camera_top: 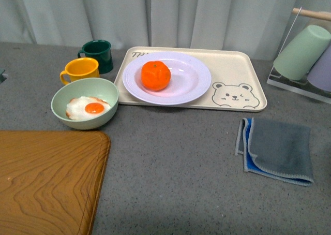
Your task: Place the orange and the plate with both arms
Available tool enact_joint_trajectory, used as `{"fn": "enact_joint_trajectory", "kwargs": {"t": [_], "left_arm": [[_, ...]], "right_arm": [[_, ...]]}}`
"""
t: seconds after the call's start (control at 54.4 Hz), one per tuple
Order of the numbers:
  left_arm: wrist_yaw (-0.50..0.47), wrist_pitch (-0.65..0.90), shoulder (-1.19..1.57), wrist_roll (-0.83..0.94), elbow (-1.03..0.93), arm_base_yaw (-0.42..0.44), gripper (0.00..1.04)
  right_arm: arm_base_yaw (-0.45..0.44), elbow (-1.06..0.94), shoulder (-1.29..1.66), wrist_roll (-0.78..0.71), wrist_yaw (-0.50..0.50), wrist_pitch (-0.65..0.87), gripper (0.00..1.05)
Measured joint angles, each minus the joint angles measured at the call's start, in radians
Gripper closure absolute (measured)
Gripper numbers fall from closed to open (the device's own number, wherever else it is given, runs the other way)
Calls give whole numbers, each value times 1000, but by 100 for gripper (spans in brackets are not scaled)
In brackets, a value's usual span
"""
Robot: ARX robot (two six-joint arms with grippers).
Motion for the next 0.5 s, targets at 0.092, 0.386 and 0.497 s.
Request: {"fn": "enact_joint_trajectory", "kwargs": {"t": [0.092, 0.386, 0.497], "left_arm": [[0, 0, 0, 0, 0, 0, 7], [0, 0, 0, 0, 0, 0, 7], [0, 0, 0, 0, 0, 0, 7]], "right_arm": [[0, 0, 0, 0, 0, 0, 9], [0, 0, 0, 0, 0, 0, 9], [0, 0, 0, 0, 0, 0, 9]]}}
